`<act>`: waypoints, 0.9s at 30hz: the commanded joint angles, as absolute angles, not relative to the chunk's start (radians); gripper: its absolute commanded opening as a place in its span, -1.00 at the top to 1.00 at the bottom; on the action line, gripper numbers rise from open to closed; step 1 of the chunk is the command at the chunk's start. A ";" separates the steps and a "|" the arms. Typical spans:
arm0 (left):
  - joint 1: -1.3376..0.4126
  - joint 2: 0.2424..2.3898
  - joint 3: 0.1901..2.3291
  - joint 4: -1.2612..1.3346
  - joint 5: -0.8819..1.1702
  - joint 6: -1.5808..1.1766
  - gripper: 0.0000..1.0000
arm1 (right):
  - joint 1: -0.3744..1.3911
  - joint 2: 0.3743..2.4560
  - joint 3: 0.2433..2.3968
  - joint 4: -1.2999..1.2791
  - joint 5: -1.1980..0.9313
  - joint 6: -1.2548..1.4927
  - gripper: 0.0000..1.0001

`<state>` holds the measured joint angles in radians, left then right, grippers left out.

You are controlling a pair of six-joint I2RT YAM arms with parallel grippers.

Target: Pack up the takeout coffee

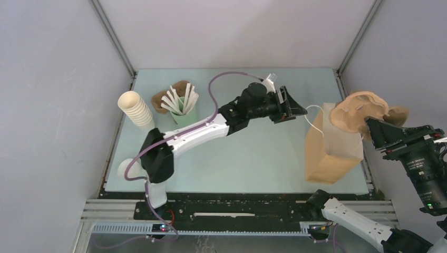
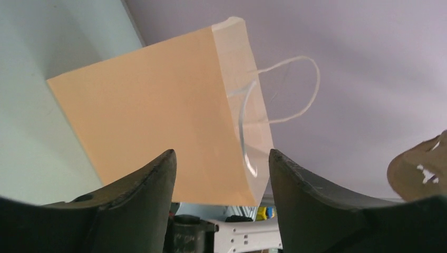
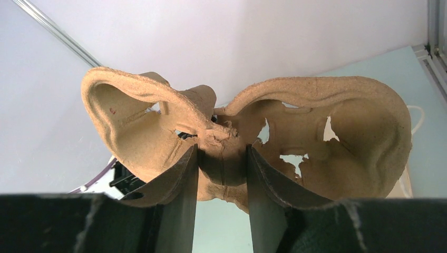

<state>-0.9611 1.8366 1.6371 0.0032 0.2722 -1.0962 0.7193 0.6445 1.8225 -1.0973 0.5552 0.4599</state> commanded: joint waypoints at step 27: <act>-0.746 1.443 1.533 -0.355 0.600 -0.996 0.99 | 0.774 0.696 1.627 -0.887 0.321 0.247 0.14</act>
